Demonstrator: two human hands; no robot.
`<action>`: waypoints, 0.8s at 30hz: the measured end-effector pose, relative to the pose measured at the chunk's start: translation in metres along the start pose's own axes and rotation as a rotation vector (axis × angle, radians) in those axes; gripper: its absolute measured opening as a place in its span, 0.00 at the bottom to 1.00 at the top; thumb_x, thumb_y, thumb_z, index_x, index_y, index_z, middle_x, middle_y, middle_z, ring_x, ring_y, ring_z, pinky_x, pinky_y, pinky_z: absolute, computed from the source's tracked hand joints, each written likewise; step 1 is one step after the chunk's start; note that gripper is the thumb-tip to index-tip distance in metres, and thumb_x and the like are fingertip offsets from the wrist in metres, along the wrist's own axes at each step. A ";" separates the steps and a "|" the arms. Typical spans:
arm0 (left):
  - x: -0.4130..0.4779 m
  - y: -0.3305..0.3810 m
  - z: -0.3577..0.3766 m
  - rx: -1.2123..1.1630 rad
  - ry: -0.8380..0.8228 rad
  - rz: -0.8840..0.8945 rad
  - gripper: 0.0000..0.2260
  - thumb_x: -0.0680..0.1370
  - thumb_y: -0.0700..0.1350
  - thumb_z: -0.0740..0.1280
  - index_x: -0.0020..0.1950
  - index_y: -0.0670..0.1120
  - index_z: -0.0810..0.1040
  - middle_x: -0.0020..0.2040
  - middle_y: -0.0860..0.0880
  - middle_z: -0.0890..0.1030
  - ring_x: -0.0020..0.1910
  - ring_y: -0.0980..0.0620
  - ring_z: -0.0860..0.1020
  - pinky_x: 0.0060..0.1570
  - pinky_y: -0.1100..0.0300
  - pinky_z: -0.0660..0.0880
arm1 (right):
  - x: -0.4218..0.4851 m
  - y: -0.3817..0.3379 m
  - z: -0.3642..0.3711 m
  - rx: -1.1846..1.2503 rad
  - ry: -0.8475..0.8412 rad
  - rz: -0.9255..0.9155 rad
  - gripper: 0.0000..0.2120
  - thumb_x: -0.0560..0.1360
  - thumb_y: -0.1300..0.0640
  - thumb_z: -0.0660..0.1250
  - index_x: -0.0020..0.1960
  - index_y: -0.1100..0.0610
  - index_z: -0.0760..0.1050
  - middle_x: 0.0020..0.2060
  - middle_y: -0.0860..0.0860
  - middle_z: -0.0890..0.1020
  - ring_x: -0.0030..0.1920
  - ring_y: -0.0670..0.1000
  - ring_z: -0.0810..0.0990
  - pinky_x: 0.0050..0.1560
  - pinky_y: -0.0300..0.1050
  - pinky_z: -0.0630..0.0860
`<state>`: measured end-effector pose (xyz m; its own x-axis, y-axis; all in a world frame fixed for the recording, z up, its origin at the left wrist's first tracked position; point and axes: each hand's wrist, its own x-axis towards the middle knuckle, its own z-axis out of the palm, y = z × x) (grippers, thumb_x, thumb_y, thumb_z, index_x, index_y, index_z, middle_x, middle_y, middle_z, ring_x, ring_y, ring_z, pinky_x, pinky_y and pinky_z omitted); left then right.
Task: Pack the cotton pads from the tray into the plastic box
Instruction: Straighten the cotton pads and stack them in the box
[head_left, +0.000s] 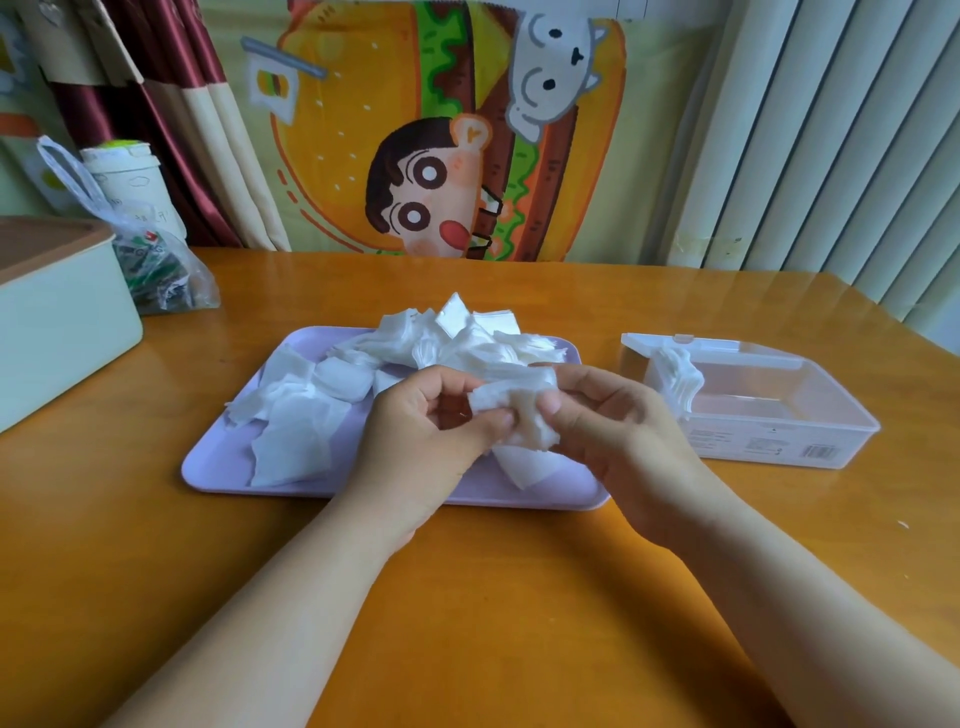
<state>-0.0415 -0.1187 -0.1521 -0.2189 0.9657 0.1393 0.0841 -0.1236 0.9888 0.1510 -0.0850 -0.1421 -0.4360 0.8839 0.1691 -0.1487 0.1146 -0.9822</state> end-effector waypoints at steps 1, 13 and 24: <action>0.000 -0.001 0.000 0.041 0.018 0.001 0.14 0.71 0.45 0.83 0.52 0.51 0.83 0.46 0.44 0.87 0.47 0.42 0.85 0.50 0.49 0.83 | 0.000 0.001 0.001 -0.025 0.015 -0.007 0.22 0.74 0.57 0.76 0.66 0.61 0.80 0.58 0.58 0.87 0.62 0.58 0.86 0.64 0.50 0.82; -0.006 0.009 0.002 0.046 -0.208 0.063 0.10 0.81 0.42 0.71 0.60 0.54 0.83 0.44 0.51 0.86 0.42 0.57 0.82 0.43 0.65 0.77 | -0.001 0.005 0.013 -0.118 0.109 0.080 0.27 0.83 0.63 0.67 0.79 0.48 0.66 0.69 0.51 0.80 0.69 0.47 0.80 0.75 0.51 0.74; 0.006 -0.013 0.017 0.817 -0.068 0.203 0.13 0.76 0.56 0.74 0.57 0.52 0.82 0.50 0.57 0.77 0.47 0.54 0.78 0.50 0.51 0.80 | 0.003 0.011 0.002 -0.414 0.442 -0.087 0.17 0.83 0.66 0.61 0.64 0.47 0.73 0.55 0.40 0.82 0.54 0.35 0.81 0.55 0.29 0.75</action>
<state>-0.0276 -0.1079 -0.1648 -0.0672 0.9576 0.2803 0.7978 -0.1172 0.5914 0.1459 -0.0819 -0.1521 -0.0149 0.9577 0.2875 0.2287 0.2832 -0.9314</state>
